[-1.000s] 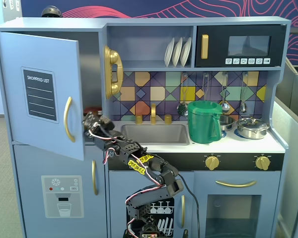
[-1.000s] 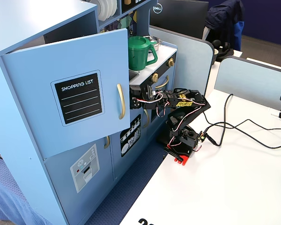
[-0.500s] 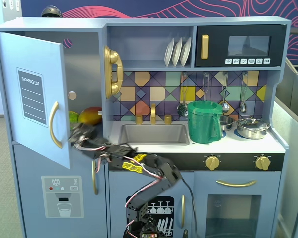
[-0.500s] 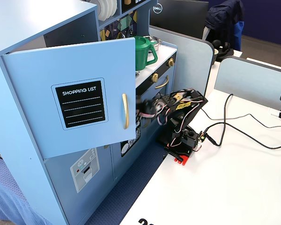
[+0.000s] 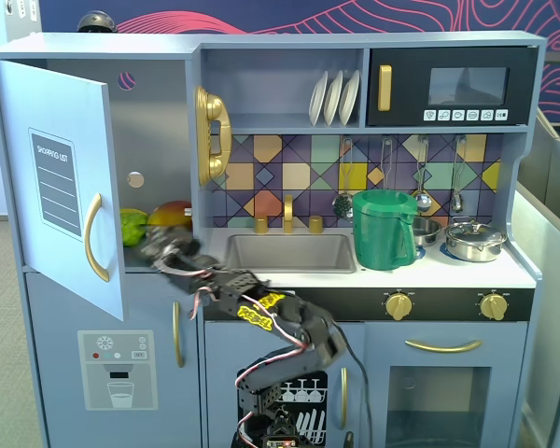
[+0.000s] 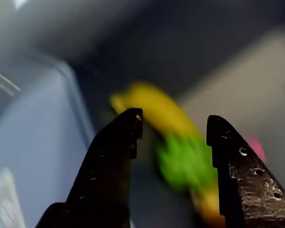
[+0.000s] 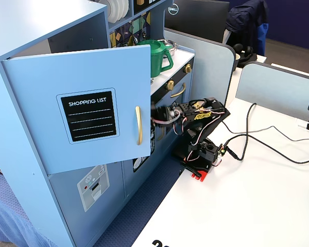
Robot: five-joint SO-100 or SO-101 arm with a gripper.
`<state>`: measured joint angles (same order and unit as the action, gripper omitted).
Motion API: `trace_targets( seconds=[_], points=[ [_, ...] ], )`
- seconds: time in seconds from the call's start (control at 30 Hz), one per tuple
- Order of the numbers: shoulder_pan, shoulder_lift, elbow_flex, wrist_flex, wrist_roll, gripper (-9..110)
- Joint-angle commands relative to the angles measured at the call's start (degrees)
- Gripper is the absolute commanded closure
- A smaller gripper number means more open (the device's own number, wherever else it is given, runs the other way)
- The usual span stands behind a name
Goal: Open the left cabinet door
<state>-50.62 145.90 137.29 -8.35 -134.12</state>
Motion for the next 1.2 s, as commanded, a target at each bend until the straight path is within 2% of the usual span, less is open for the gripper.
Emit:
trace_targets(
  seconds=[0.0,0.3,0.5,0.83,1.17],
  points=[
    [13.27,8.09,0.35,8.26,9.93,93],
    [36.65,15.91,-1.05,37.53,34.28,93],
    [45.53,18.11,6.50,46.67,41.22,93],
    [50.10,23.38,15.56,67.24,51.77,93],
    [50.98,31.64,34.45,73.74,56.34,92]
  ],
)
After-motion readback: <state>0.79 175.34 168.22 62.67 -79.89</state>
